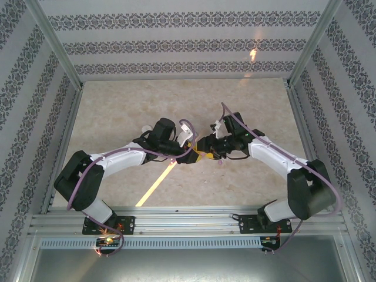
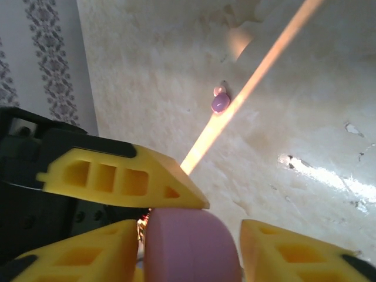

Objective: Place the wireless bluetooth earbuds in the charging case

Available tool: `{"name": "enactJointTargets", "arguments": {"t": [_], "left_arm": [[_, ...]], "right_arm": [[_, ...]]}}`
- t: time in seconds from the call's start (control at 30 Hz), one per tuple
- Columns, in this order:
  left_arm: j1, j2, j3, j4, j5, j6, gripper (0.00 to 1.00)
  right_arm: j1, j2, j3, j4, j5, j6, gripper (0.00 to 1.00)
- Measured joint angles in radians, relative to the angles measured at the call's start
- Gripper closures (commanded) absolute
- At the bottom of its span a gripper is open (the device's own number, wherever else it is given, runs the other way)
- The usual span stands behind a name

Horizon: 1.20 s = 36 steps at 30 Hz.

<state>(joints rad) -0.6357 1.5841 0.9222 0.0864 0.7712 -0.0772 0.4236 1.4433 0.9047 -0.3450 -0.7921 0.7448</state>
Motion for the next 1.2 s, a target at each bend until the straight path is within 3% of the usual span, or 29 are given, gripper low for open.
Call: {"name": "enactJointTargets", "arguments": {"t": [0.13, 0.2, 0.3, 0.5, 0.77, 1.03, 1.2], "left_arm": [[0.001, -0.007, 0.0, 0.005, -0.006, 0.0, 0.67], [0.002, -0.02, -0.002, 0.005, -0.013, 0.0, 0.56], [0.006, -0.068, -0.017, 0.021, -0.024, -0.002, 0.41], [0.045, -0.248, -0.138, 0.196, -0.042, 0.018, 0.29], [0.114, -0.306, -0.195, 0.354, -0.003, -0.006, 0.3], [0.114, -0.13, -0.216, 0.668, 0.042, -0.18, 0.48], [0.114, -0.059, -0.21, 0.766, 0.079, -0.245, 0.61]], "right_arm": [[-0.002, -0.001, 0.009, 0.005, -0.011, 0.016, 0.76], [-0.002, -0.009, 0.01, 0.014, -0.018, 0.033, 0.78], [-0.002, -0.042, 0.009, 0.046, -0.029, 0.076, 0.79], [-0.024, -0.125, -0.009, 0.15, -0.04, 0.198, 0.78], [-0.028, -0.137, -0.012, 0.298, -0.055, 0.373, 0.78], [0.005, -0.11, -0.012, 0.442, -0.063, 0.503, 0.78], [0.005, -0.1, -0.012, 0.477, -0.056, 0.544, 0.77]]}}
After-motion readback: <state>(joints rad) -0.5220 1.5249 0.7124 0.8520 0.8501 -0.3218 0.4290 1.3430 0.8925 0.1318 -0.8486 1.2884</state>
